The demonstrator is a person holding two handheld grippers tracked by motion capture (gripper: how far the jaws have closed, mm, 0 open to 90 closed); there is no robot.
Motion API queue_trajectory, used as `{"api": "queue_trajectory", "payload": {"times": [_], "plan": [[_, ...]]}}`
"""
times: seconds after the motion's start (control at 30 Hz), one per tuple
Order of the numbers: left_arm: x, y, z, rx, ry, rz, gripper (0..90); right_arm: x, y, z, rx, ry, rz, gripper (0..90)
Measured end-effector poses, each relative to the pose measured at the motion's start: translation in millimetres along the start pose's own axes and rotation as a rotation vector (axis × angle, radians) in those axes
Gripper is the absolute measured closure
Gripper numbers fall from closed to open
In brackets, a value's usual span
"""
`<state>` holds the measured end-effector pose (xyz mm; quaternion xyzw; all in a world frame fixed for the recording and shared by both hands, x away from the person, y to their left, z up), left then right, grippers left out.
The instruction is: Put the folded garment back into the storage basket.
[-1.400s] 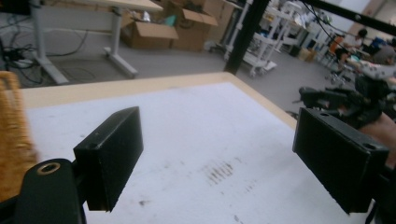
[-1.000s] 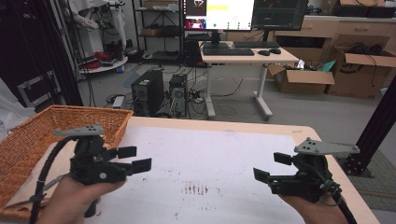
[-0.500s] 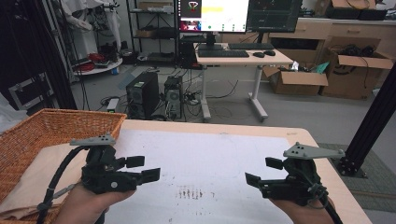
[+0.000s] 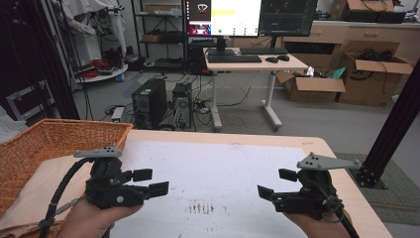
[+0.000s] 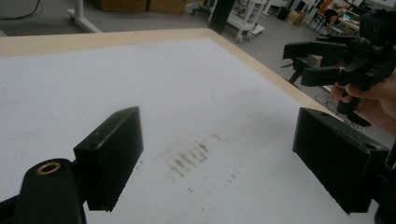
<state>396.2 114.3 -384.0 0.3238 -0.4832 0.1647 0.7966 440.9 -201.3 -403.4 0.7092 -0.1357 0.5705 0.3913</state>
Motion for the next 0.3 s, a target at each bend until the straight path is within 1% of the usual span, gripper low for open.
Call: {"api": "queue_trajectory", "payload": {"times": [0.3], "plan": [[-0.7,0.6,-1.1,0.002,0.005,-0.008,16.6,0.4,0.1,-1.4,-0.001,-0.003,0.001,14.9]]}}
Point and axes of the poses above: each handheld gripper's, and its own axes: y roughly backward along the jaws, x roughly out of its top, z roughly to its right, the point moved 7 cm from there along -y, roughly forward along the jaws, and after that the axes turned 1 degree about z, right-handed, at the moved point
